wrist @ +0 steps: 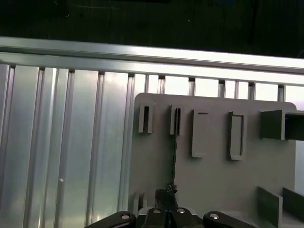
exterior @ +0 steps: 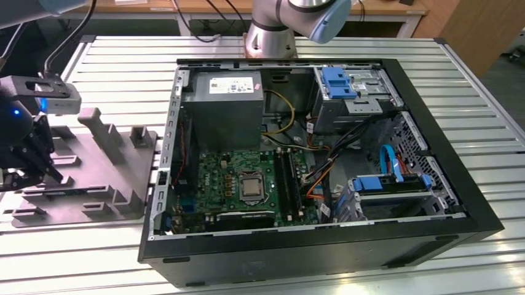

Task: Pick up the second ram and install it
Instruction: 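Pick up the second ram and move it above second insertion slot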

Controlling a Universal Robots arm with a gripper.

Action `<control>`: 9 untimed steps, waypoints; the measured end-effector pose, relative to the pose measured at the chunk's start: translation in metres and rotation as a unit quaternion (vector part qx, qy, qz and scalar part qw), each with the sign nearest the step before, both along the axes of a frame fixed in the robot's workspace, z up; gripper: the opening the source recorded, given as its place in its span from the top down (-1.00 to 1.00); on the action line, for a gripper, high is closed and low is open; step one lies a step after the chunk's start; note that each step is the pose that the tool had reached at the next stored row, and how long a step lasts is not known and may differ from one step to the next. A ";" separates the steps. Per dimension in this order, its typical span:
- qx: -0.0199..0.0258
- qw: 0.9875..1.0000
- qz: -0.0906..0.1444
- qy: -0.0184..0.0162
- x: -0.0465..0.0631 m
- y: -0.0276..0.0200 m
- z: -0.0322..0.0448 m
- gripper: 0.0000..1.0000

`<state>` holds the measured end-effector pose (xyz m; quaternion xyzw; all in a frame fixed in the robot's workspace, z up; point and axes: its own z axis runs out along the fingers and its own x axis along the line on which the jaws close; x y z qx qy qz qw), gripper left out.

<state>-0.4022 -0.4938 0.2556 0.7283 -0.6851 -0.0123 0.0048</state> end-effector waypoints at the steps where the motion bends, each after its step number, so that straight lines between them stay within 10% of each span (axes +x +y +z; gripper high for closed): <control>1: 0.000 1.000 0.002 0.000 0.000 0.0000 -0.0008 0.80; 9: 0.000 0.999 -0.038 0.000 0.000 0.0001 -0.0081 0.80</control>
